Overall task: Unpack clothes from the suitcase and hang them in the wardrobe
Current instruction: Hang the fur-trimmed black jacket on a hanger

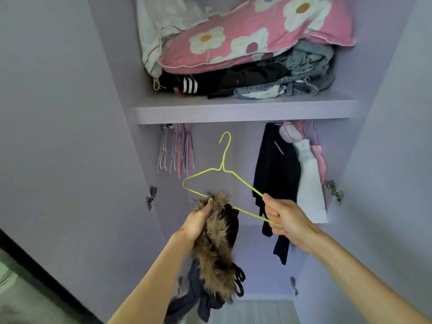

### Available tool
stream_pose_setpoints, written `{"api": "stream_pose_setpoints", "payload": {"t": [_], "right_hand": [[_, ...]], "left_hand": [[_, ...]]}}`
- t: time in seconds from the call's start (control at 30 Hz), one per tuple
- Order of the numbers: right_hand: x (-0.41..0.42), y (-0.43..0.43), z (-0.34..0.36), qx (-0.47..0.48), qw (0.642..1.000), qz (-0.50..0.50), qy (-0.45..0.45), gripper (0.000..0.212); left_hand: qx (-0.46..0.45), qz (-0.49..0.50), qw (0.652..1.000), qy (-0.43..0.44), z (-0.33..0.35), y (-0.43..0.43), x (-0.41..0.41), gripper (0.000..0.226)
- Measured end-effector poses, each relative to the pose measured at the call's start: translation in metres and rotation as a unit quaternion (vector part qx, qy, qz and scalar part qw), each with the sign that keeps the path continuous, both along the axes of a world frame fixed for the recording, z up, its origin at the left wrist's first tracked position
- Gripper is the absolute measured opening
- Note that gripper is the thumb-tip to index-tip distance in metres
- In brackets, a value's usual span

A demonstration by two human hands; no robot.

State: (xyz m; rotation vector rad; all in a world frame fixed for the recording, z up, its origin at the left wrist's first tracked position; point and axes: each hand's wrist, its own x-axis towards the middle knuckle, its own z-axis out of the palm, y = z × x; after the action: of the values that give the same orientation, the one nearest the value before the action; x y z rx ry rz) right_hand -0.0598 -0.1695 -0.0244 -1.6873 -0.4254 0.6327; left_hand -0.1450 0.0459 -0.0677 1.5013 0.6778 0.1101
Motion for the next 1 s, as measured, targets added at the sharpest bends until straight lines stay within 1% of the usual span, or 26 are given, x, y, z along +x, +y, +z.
{"api": "stream_pose_setpoints", "payload": {"t": [0.07, 0.17, 0.23, 0.3, 0.37, 0.43, 0.5, 0.57, 0.6, 0.63, 0.7, 0.77, 0.8, 0.83, 0.9, 0.97, 1.0], "right_hand": [[-0.007, -0.015, -0.011, 0.018, 1.0, 0.01, 0.018, 0.054], [-0.019, -0.05, -0.033, 0.029, 0.999, 0.027, 0.038, 0.054], [-0.023, -0.075, -0.047, -0.002, 0.998, 0.065, 0.026, 0.051], [-0.026, -0.098, -0.05, -0.072, 0.992, 0.1, -0.008, 0.035], [-0.018, -0.109, -0.05, -0.099, 0.991, 0.091, -0.01, 0.041], [-0.007, -0.11, -0.044, -0.061, 0.996, 0.055, 0.018, 0.041], [0.004, -0.11, -0.035, 0.031, 0.995, 0.001, 0.094, 0.037], [0.016, -0.109, -0.023, 0.127, 0.973, -0.062, 0.182, 0.032], [0.023, -0.111, -0.017, 0.152, 0.964, -0.088, 0.202, 0.028], [0.029, -0.114, -0.013, 0.157, 0.962, -0.11, 0.195, 0.027], [0.035, -0.122, -0.01, 0.132, 0.972, -0.137, 0.136, 0.029], [0.035, -0.13, -0.017, 0.096, 0.981, -0.151, 0.08, 0.032], [0.032, -0.133, -0.022, 0.075, 0.984, -0.149, 0.067, 0.038], [0.029, -0.135, -0.027, 0.054, 0.987, -0.139, 0.063, 0.046], [0.024, -0.134, -0.033, 0.018, 0.993, -0.088, 0.073, 0.059], [0.023, -0.128, -0.034, 0.005, 0.995, -0.045, 0.089, 0.059], [0.026, -0.126, -0.034, 0.006, 0.995, -0.037, 0.089, 0.052]], "left_hand": [[-0.036, 0.004, 0.999, -0.012, -0.004, -0.014, 0.003, 0.034], [-0.08, 0.039, 0.996, -0.016, 0.0, -0.045, 0.002, 0.02], [-0.066, 0.034, 0.997, -0.006, 0.0, -0.059, -0.001, 0.019], [-0.04, 0.001, 0.999, -0.008, -0.001, -0.072, -0.001, 0.018], [0.017, -0.073, 0.997, -0.002, 0.002, -0.087, 0.0, 0.018], [0.08, -0.157, 0.984, 0.013, 0.006, -0.101, 0.005, 0.018], [0.124, -0.217, 0.968, 0.025, 0.011, -0.117, 0.01, 0.013], [0.174, -0.266, 0.948, 0.025, 0.012, -0.129, 0.015, 0.015], [0.193, -0.281, 0.94, 0.025, 0.012, -0.133, 0.018, 0.019], [0.208, -0.289, 0.934, 0.023, 0.013, -0.139, 0.022, 0.022], [0.235, -0.286, 0.929, 0.006, 0.015, -0.146, 0.028, 0.023], [0.245, -0.263, 0.933, -0.011, 0.015, -0.149, 0.035, 0.02], [0.238, -0.251, 0.938, -0.016, 0.014, -0.148, 0.039, 0.02], [0.232, -0.243, 0.942, -0.02, 0.016, -0.148, 0.041, 0.02], [0.226, -0.249, 0.941, -0.032, 0.021, -0.147, 0.047, 0.022], [0.238, -0.267, 0.932, -0.051, 0.027, -0.145, 0.053, 0.026], [0.249, -0.271, 0.928, -0.059, 0.032, -0.146, 0.056, 0.026]]}}
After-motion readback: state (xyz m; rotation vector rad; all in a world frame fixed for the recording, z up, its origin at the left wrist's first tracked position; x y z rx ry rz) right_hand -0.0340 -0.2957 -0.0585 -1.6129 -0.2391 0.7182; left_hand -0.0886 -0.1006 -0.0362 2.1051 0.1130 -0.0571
